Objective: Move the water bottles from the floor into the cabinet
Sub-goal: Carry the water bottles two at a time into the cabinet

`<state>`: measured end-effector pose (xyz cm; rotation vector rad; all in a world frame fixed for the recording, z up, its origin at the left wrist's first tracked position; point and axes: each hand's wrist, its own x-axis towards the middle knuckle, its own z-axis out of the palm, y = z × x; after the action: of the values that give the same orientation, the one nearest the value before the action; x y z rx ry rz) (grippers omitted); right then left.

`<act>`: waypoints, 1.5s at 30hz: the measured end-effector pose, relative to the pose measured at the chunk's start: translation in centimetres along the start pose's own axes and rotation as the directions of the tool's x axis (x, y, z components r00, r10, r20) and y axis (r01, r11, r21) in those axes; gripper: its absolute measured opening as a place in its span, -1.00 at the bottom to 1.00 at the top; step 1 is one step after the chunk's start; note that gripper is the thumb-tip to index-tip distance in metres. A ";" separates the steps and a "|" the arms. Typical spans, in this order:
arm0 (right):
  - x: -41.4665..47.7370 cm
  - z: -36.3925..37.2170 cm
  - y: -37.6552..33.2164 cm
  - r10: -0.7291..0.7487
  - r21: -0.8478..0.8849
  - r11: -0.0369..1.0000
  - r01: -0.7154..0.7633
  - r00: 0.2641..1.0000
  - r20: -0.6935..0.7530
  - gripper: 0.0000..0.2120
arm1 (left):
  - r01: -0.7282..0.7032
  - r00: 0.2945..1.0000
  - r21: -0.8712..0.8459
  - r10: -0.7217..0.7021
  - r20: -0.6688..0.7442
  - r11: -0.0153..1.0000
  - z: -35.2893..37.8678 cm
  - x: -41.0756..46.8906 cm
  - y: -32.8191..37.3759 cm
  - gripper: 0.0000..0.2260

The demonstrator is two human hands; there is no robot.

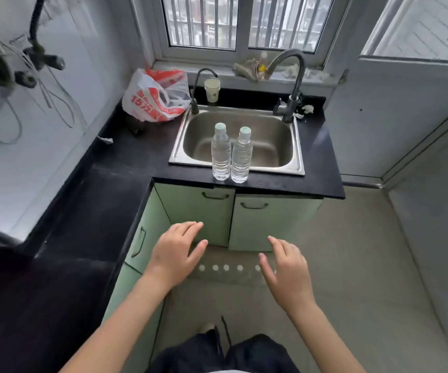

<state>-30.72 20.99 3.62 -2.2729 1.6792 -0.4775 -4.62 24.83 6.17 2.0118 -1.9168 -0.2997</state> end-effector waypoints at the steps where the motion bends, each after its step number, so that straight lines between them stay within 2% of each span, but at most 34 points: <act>1: 1.8 -0.1 -0.1 -0.004 -0.001 1.000 0.004 1.000 -0.017 -0.47 | 0.000 1.000 0.003 0.000 -0.017 1.000 -0.4 1.9 -0.3 -0.47; 5: 8.3 0.1 0.2 -0.059 -0.002 0.998 0.059 0.996 -0.068 -0.50 | 0.023 0.998 -0.020 -0.024 -0.053 1.000 -0.4 8.3 -1.0 -0.48; 10: 15.3 2.3 2.0 -0.161 -0.055 0.986 0.160 0.987 -0.012 -0.51 | 0.076 0.997 0.029 -0.075 -0.024 0.997 2.9 13.3 -1.1 -0.48; 15: 21.3 4.6 3.7 -0.203 -0.080 0.975 0.209 0.976 0.082 -0.49 | 0.305 0.952 -0.051 -0.303 0.043 0.951 5.5 17.1 -1.3 -0.37; 19: 26.1 6.1 3.9 -0.216 0.011 0.976 0.216 0.970 0.114 -0.44 | 0.414 0.910 -0.118 -0.405 0.093 0.903 6.5 21.1 -2.6 -0.36; 24: 30.4 8.3 4.2 -0.143 0.216 0.971 0.103 0.973 0.180 -0.35 | 0.452 0.892 -0.177 -0.439 0.111 0.874 8.4 25.4 -3.9 -0.24; 26: 31.6 9.1 4.3 -0.128 0.304 0.951 0.057 0.967 0.221 -0.39 | 0.459 0.888 -0.240 -0.445 0.114 0.855 9.2 26.8 -4.4 -0.23; 28: 32.6 9.6 4.0 -0.102 0.422 0.906 -0.018 0.960 0.261 -0.47 | 0.461 0.886 -0.310 -0.449 0.113 0.832 9.9 28.0 -4.7 -0.26; 31: 33.2 9.7 3.2 -0.018 0.543 0.825 -0.159 0.952 0.306 -0.49 | 0.486 0.860 -0.472 -0.499 0.108 0.736 10.3 29.4 -4.7 -0.40; 37: 32.8 9.6 2.9 0.016 0.575 0.799 -0.178 0.961 0.275 -0.58 | 0.459 0.846 -0.672 -0.516 0.132 0.581 9.8 29.1 -4.2 -0.56; 41: 30.5 8.0 2.6 0.000 0.584 0.794 -0.165 0.962 0.272 -0.56 | 0.459 0.843 -0.695 -0.519 0.143 0.554 8.8 26.5 -3.6 -0.61; 45: 27.8 5.4 1.0 0.011 0.648 0.739 -0.184 0.965 0.262 -0.52 | 0.448 0.848 -0.714 -0.509 0.149 0.537 6.0 22.7 -2.9 -0.58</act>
<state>-21.71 -5.76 1.07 -1.6219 1.2225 -0.6265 -2.79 1.73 1.39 1.8509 -0.8723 -0.9474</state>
